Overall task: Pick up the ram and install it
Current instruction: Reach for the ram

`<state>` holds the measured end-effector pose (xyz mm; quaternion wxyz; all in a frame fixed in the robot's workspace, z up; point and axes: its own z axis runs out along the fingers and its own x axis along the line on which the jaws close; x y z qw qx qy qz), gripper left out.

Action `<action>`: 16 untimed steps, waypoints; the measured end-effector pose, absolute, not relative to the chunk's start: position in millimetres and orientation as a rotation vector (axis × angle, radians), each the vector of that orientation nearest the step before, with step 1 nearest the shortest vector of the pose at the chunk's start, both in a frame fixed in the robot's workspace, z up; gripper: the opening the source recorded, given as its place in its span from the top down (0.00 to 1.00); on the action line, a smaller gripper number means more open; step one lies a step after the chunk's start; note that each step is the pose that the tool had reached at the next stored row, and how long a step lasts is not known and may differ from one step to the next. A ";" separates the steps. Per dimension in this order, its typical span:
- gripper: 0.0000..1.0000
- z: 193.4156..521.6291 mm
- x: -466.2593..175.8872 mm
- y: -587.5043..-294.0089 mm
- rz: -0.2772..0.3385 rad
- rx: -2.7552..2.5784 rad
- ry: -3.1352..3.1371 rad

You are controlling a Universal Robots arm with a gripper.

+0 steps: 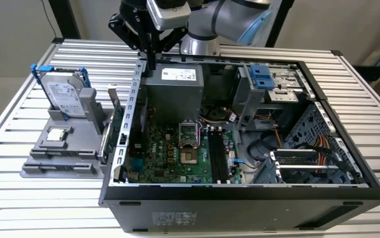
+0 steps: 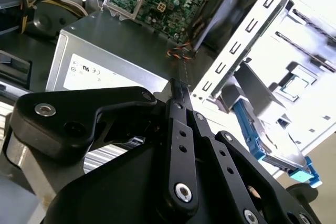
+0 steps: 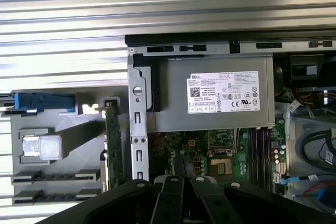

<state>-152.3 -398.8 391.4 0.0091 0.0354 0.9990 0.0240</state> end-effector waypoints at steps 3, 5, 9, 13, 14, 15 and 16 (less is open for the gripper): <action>1.00 391.3 -154.6 -398.8 0.075 0.111 3.120; 1.00 391.3 -156.1 -398.8 0.075 0.110 3.120; 1.00 391.3 -159.1 -398.8 0.075 0.110 3.120; 1.00 391.3 -162.2 -398.8 0.075 0.111 3.120; 1.00 391.3 -162.9 -398.8 0.075 0.110 3.120; 1.00 391.2 -163.7 -398.8 0.075 0.110 3.120; 1.00 391.2 -164.4 -398.8 0.075 0.110 3.120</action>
